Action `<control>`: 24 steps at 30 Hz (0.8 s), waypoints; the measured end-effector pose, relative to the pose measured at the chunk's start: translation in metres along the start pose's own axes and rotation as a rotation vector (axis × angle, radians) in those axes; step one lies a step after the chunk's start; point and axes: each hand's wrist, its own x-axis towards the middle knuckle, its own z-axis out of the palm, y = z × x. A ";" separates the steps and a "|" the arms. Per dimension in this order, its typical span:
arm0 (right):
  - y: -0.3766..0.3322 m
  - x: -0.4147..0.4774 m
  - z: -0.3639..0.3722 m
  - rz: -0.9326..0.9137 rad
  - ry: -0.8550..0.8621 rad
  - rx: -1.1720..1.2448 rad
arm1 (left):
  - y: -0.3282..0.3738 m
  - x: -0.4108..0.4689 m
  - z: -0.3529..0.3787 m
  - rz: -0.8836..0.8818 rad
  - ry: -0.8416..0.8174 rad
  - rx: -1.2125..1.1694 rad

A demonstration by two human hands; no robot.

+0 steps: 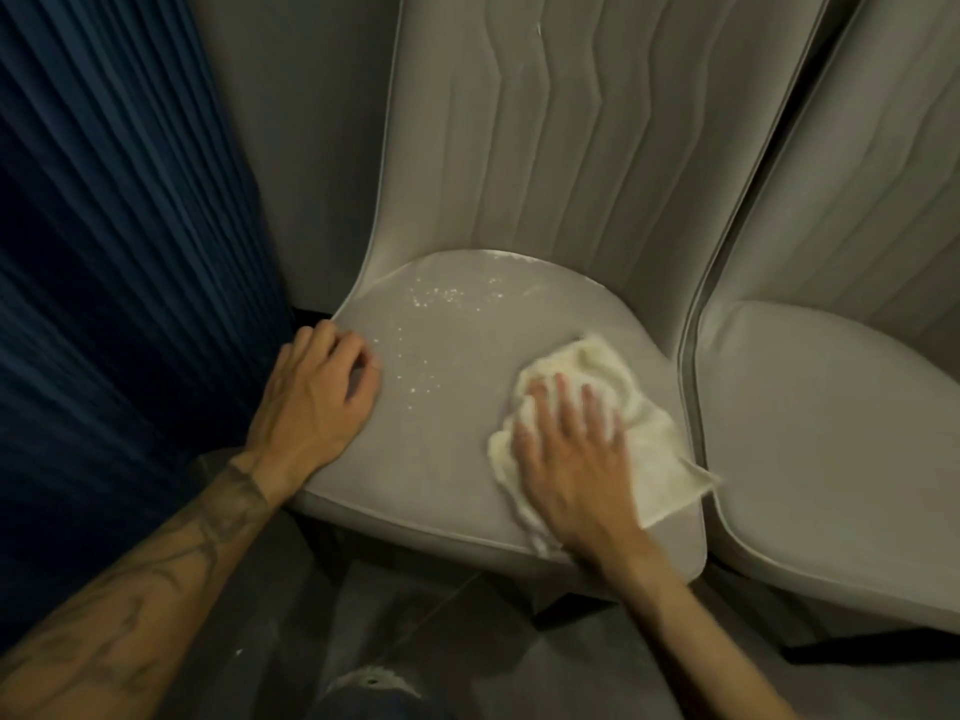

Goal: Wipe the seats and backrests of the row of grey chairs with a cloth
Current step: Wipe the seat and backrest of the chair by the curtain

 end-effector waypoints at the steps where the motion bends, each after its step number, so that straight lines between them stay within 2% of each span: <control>1: -0.022 -0.002 0.003 -0.082 0.022 0.042 | 0.000 0.000 0.000 0.001 -0.002 0.003; 4: -0.040 -0.006 -0.002 -0.261 0.036 0.185 | -0.001 0.000 0.001 0.015 -0.008 0.020; 6: -0.003 -0.009 -0.006 -0.246 0.024 0.075 | -0.001 0.000 0.000 0.021 -0.007 0.006; 9: 0.066 -0.012 -0.010 -0.054 -0.045 -0.120 | 0.001 -0.001 -0.001 0.020 -0.003 0.001; 11: 0.073 -0.005 -0.014 0.075 -0.077 -0.156 | 0.002 -0.001 -0.002 0.007 -0.003 0.007; 12: 0.060 0.002 -0.015 0.080 -0.082 -0.138 | 0.003 -0.001 -0.002 -0.001 -0.005 0.008; 16: -0.009 0.026 -0.008 -0.165 0.025 0.083 | 0.002 0.000 -0.002 0.001 -0.019 0.001; 17: -0.006 0.032 -0.010 -0.208 0.030 0.129 | 0.001 0.000 -0.001 0.002 -0.022 -0.007; 19: 0.028 0.051 -0.011 -0.230 0.027 0.045 | 0.000 -0.001 0.000 0.004 -0.023 -0.017; 22: 0.087 0.088 -0.018 -0.019 0.031 -0.011 | 0.000 0.000 0.000 -0.006 -0.021 -0.007; 24: 0.090 0.115 -0.027 0.113 0.046 0.031 | 0.002 0.000 0.000 -0.017 -0.021 -0.003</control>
